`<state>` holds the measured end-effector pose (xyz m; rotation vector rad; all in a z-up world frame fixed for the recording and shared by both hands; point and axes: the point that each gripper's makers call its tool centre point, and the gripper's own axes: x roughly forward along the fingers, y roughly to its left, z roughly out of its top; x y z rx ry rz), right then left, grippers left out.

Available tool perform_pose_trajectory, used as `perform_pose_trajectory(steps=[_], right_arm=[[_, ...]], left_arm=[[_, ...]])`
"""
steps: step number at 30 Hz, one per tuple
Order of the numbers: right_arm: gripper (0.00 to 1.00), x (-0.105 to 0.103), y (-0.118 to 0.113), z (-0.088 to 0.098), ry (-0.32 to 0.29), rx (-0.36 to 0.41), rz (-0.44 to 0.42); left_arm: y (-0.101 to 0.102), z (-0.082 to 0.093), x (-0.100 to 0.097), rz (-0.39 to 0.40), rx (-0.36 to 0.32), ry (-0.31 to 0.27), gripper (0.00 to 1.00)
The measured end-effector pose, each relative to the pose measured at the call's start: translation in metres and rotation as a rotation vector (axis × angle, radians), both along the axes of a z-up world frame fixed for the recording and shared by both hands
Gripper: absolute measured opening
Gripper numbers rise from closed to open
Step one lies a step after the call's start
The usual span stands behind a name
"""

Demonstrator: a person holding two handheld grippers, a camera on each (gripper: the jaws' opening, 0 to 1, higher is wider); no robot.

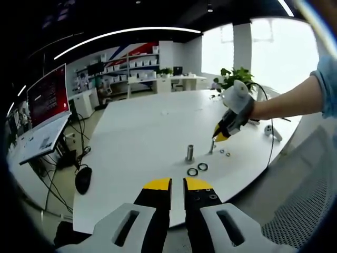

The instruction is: Place the washer onto the threaded stud by aligning its center hole with the stud, sliding it down to the base, and recovering from edge contact or off-axis alignment until the washer reaches the visible bottom stop.

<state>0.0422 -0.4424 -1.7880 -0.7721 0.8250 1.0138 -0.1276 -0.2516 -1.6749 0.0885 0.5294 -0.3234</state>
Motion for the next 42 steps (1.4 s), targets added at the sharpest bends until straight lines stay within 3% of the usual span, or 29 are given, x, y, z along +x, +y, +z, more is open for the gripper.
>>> perform_pose_trajectory(steps=[16,42], right_arm=[[0.14,-0.004,-0.002,-0.011,0.026,-0.063,0.025],[0.14,-0.006,-0.004,-0.053,0.079,-0.136,0.029]], left_arm=[[0.000,-0.001,-0.001,-0.004,0.002,0.008,0.06],[0.000,-0.004,-0.001,-0.003,0.008,0.025,0.06]])
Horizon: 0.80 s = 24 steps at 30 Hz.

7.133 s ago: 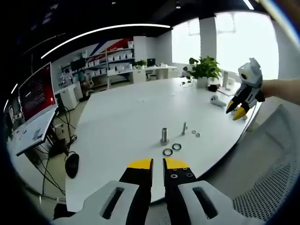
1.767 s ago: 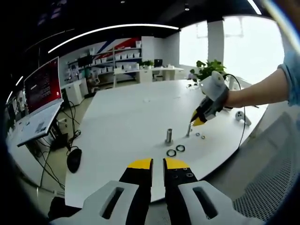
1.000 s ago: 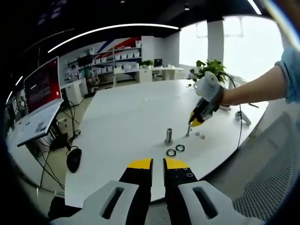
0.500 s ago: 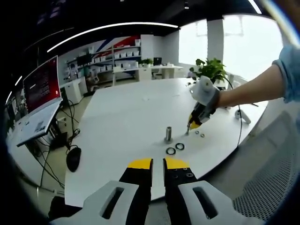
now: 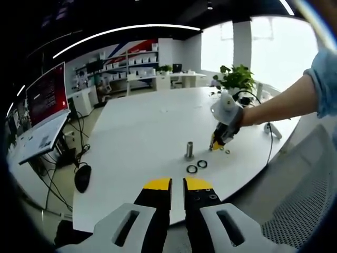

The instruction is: Place the washer onto the threaded stud by aligning its center hole with the stud, sliding it down to the base, and recovering from edge contact or off-axis alignment until the washer reaches the visible bottom stop.

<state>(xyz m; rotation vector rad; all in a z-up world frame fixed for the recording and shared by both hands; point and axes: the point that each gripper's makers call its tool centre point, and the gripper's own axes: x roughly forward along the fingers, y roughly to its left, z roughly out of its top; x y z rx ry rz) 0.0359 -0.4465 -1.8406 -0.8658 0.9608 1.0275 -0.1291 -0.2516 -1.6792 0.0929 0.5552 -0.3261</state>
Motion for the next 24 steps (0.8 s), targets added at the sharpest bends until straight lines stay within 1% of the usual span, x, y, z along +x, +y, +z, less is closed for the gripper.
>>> perform_pose_trajectory(steps=[5,9,12,16,24], right_arm=[[0.14,-0.001,0.000,-0.005,0.010,0.000,-0.009],[0.15,-0.001,0.000,-0.006,0.022,0.003,0.004],[0.19,0.000,-0.003,-0.007,0.012,0.000,0.004],[0.25,-0.002,-0.009,-0.008,0.018,0.003,-0.006],[0.25,-0.014,-0.022,-0.003,0.045,0.035,-0.039]], left_arm=[[0.000,0.000,0.000,0.001,0.001,0.003,0.06],[0.000,-0.001,0.000,0.003,0.001,0.004,0.06],[0.000,-0.001,0.000,0.004,0.001,0.004,0.06],[0.000,0.000,0.000,0.006,-0.001,0.002,0.06],[0.000,0.000,0.000,0.005,-0.001,0.001,0.06]])
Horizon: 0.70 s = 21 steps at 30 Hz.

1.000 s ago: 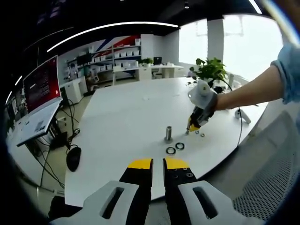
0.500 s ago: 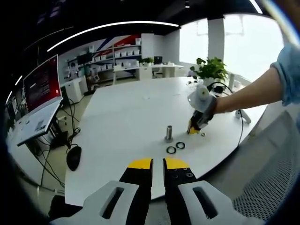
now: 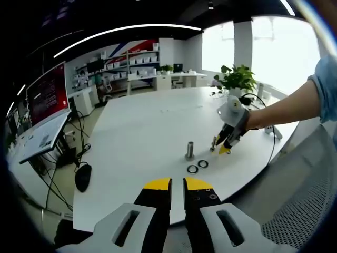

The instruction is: Place the washer onto the threaded stud by aligning its center hole with the stud, sliding it down to the base, and recovering from edge contact or off-axis alignment until the washer reaches the visible bottom stop.

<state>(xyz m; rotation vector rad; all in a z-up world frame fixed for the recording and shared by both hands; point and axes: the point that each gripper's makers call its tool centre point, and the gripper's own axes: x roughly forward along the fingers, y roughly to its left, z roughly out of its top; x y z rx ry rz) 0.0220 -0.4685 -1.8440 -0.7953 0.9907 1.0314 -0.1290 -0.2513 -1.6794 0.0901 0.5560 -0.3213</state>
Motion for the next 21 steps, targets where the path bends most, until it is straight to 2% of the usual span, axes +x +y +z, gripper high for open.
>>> perform_pose_trajectory(steps=[8,13,21], right_arm=[[0.25,-0.014,-0.021,0.009,0.033,0.054,-0.043],[0.24,-0.033,-0.043,0.005,0.079,0.075,-0.086],[0.24,-0.058,-0.065,-0.001,0.119,0.065,-0.114]], left_arm=[[0.000,0.000,0.000,-0.002,-0.001,-0.002,0.06],[0.000,0.001,0.000,-0.001,-0.003,-0.007,0.06],[0.000,0.003,0.001,-0.004,-0.005,-0.016,0.06]])
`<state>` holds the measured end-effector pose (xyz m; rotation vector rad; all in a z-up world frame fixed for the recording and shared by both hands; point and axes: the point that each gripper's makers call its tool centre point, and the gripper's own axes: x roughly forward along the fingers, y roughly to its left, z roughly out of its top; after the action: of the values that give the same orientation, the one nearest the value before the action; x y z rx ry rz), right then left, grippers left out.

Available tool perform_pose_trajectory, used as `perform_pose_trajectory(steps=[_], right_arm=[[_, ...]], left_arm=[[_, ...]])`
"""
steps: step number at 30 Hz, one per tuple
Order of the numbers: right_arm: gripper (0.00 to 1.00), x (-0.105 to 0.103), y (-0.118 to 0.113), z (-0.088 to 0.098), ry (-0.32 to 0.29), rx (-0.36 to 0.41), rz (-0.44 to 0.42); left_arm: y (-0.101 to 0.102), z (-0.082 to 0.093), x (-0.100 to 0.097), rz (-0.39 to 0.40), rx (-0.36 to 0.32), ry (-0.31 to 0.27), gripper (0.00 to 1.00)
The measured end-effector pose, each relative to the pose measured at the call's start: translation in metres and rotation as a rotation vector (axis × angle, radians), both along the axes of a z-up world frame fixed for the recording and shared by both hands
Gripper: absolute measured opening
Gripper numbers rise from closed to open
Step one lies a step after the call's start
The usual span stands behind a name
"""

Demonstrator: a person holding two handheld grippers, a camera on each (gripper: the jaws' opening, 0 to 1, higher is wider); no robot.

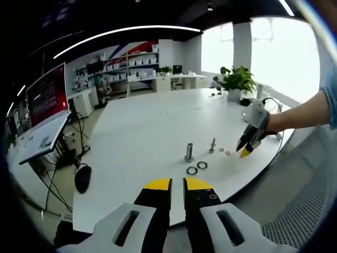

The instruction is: Place the washer onto the threaded stud by aligning its center hole with the stud, sliding it down to the base, and recovering from edge contact or off-axis alignment until the washer reaches the visible bottom stop.

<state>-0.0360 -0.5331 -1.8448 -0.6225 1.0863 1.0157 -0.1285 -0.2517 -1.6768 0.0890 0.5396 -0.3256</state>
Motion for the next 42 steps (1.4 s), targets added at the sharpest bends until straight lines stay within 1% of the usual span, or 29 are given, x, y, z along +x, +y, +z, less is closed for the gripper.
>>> perform_pose_trajectory(steps=[4,9,11,12,18,20,22,26,28,35,38,42], right_arm=[[0.24,-0.009,-0.011,-0.004,0.019,-0.042,0.011],[0.24,-0.015,-0.023,-0.008,0.024,-0.153,0.081],[0.23,-0.016,-0.024,-0.011,0.021,-0.171,0.095],[0.23,-0.013,-0.022,-0.013,0.004,-0.174,0.105],[0.21,-0.010,-0.022,-0.012,0.031,-0.224,0.124],[0.21,-0.010,-0.022,-0.012,0.038,-0.237,0.108],[0.21,-0.011,-0.023,-0.012,0.038,-0.257,0.146],[0.21,-0.012,-0.023,-0.012,0.034,-0.263,0.158],[0.21,-0.011,-0.024,-0.011,0.036,-0.251,0.153],[0.22,-0.012,-0.024,-0.011,0.012,-0.201,0.160],[0.22,-0.012,-0.024,-0.011,0.002,-0.177,0.145],[0.22,-0.011,-0.023,-0.011,-0.003,-0.164,0.136]], left_arm=[[0.000,0.001,0.000,0.000,-0.001,-0.004,0.06],[0.000,0.001,0.000,-0.002,-0.001,-0.006,0.06],[0.000,0.001,0.000,-0.001,-0.001,-0.007,0.06],[0.000,0.001,0.000,-0.001,-0.001,-0.007,0.06],[0.000,0.001,0.000,-0.001,-0.001,-0.009,0.07],[0.000,0.001,0.000,-0.001,-0.002,-0.009,0.07],[0.000,0.001,0.000,-0.003,-0.001,-0.008,0.07],[0.000,0.002,0.001,-0.001,-0.008,-0.012,0.07],[0.000,0.001,0.000,-0.003,-0.005,-0.007,0.07],[0.000,0.000,0.000,-0.003,-0.002,-0.001,0.07],[0.000,0.002,0.000,0.002,-0.012,-0.010,0.07],[-0.001,0.000,0.000,-0.004,-0.003,-0.001,0.07]])
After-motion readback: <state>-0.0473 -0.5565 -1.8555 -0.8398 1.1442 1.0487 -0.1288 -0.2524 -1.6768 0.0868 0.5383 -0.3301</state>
